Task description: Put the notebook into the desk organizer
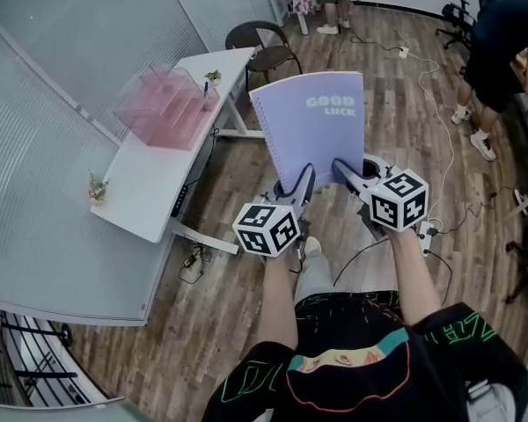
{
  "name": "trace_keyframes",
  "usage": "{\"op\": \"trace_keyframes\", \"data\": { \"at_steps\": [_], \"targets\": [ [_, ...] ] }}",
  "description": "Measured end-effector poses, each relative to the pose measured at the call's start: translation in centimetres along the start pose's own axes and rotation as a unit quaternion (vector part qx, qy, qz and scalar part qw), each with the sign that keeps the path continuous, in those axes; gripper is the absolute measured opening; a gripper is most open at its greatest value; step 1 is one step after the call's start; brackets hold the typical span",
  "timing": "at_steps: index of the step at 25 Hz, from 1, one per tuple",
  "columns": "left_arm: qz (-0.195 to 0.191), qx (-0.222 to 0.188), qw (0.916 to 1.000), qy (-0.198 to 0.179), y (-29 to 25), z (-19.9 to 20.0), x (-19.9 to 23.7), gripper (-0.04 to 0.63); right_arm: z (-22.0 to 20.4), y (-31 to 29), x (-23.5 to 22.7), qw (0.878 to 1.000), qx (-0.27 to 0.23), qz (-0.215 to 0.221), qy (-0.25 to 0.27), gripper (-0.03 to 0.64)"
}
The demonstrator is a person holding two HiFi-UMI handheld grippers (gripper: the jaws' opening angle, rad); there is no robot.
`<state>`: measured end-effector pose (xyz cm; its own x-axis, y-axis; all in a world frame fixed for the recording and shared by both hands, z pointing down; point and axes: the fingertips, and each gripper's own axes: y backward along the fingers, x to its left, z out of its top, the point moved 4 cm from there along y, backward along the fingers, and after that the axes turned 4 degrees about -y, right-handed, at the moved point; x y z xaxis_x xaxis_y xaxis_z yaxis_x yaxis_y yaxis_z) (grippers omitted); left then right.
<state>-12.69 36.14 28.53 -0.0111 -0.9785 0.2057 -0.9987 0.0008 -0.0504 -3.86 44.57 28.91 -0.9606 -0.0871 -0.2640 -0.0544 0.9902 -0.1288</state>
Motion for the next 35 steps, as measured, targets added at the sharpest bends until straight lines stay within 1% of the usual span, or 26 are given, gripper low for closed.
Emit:
{"op": "trace_keyframes", "data": {
  "at_steps": [4,8,13,18,22,28,31,35],
  "targets": [
    [-0.028,0.0,0.9996,0.0,-3.8,-0.2,1.6,0.038,0.5,-1.6,-3.6,1.0,0.0,-0.024,-0.006,0.058],
    [-0.048,0.011,0.9988,0.005,-7.4,-0.6,4.0,0.037,0.5,-3.8,-6.6,0.999,0.002,-0.048,-0.016,0.06],
    [-0.058,0.023,0.9975,0.034,-11.5,-1.3,7.9,0.038,0.8,-7.6,-10.4,0.997,0.024,-0.068,-0.022,0.06],
    [-0.043,0.038,0.9974,0.043,-14.0,-2.1,11.8,0.04,-0.1,-11.7,-13.0,0.997,0.034,-0.063,-0.039,0.06],
    [-0.024,0.052,0.9968,0.056,-15.6,-1.9,18.8,0.04,-0.1,-19.0,-14.4,0.996,0.051,-0.051,-0.05,0.06],
    [0.006,0.076,0.9959,0.048,-17.9,-1.1,26.8,0.04,-0.1,-27.6,-16.5,0.996,0.049,-0.026,-0.076,0.06],
    [0.022,0.085,0.9949,0.05,-18.9,-1.1,29.9,0.041,-0.3,-31.1,-17.5,0.995,0.055,-0.017,-0.085,0.06],
    [0.024,0.098,0.9926,0.068,-20.5,-2.1,32.8,0.04,-1.0,-33.9,-19.2,0.993,0.075,-0.019,-0.094,0.061]
  ]
}}
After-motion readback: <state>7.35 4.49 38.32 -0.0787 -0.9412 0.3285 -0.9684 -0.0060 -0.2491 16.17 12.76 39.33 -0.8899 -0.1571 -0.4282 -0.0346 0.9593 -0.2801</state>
